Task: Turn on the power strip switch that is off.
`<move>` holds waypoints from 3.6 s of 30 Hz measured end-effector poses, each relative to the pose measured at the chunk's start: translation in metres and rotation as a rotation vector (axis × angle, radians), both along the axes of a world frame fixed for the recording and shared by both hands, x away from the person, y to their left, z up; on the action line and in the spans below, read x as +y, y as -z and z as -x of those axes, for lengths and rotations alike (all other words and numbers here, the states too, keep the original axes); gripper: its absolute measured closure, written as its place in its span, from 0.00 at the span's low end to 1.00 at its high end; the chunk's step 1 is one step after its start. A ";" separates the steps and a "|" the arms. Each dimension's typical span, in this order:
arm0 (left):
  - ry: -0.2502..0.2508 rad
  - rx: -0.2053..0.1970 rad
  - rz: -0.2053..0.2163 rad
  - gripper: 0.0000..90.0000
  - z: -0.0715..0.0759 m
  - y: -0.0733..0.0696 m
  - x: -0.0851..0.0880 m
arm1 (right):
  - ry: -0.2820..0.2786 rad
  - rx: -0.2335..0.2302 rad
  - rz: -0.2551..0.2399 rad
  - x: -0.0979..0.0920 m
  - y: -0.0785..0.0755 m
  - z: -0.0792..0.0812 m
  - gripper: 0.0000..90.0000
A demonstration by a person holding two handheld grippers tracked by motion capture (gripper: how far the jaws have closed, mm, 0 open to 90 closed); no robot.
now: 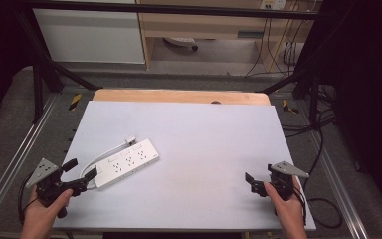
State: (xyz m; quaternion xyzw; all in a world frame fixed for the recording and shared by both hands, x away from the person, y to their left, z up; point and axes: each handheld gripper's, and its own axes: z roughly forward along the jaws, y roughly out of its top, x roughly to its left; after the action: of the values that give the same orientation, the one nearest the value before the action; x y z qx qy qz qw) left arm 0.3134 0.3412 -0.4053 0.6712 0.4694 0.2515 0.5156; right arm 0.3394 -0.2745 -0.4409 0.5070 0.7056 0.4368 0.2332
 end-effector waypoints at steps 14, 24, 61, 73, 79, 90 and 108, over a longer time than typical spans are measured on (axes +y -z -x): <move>-0.004 -0.022 -0.036 0.22 -0.014 0.000 -0.011 | -0.002 -0.001 0.007 0.000 0.000 -0.001 0.04; -0.002 -0.031 -0.057 0.24 -0.024 0.001 -0.019 | -0.006 -0.007 0.011 0.000 -0.001 -0.001 0.05; 0.005 0.008 -0.064 0.41 -0.053 0.003 -0.028 | -0.101 -0.059 -0.023 0.003 -0.007 0.001 0.02; 0.018 0.032 -0.091 0.47 -0.057 0.003 -0.029 | -0.102 -0.050 -0.013 0.003 -0.006 0.000 0.02; 0.013 0.047 -0.107 0.55 -0.061 0.002 -0.030 | -0.104 -0.049 -0.010 0.003 -0.006 0.000 0.02; 0.024 0.072 -0.123 0.63 -0.072 0.006 -0.032 | -0.098 -0.045 -0.016 0.002 -0.006 0.000 0.02; 0.026 0.146 -0.156 0.89 -0.083 0.014 -0.034 | -0.097 -0.041 -0.018 0.004 -0.005 0.000 0.02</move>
State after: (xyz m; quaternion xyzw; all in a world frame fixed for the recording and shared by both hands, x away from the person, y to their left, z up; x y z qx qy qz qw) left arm 0.3962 0.3075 -0.4191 0.7319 0.4759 0.2310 0.4294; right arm 0.3394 -0.2705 -0.4355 0.4650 0.7205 0.4642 0.2217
